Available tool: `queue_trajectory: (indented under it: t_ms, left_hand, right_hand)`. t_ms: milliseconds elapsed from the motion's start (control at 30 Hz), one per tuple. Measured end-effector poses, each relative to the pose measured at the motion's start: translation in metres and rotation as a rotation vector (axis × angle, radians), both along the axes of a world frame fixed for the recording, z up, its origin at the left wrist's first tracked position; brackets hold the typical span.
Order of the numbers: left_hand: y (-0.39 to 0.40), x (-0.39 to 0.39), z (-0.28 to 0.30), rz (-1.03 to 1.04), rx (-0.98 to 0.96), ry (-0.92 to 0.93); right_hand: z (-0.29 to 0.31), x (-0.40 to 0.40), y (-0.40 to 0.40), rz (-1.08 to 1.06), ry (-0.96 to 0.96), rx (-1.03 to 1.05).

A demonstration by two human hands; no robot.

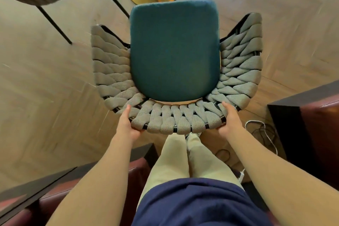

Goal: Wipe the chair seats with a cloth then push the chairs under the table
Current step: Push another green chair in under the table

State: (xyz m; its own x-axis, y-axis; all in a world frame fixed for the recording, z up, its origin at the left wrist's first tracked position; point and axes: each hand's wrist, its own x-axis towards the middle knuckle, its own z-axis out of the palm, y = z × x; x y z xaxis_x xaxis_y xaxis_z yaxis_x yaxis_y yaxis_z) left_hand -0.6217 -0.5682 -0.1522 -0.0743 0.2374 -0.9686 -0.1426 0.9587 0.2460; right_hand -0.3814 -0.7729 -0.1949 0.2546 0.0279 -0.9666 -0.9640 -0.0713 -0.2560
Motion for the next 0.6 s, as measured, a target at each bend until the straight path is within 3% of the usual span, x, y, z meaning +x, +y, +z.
queue_trajectory:
  t_ms: [167, 333, 600]
  left_hand:
    - [0.002, 0.009, -0.003, 0.071, -0.053, 0.032]
    - [0.006, 0.004, -0.012, 0.096, -0.119, 0.089]
    - [0.014, -0.008, -0.044, 0.130, -0.096, 0.206]
  right_hand:
    - [-0.019, 0.008, -0.004, -0.067, 0.065, -0.059]
    - [0.020, 0.003, 0.019, -0.063, 0.050, -0.105]
    - [0.014, 0.005, 0.025, -0.125, 0.057, -0.153]
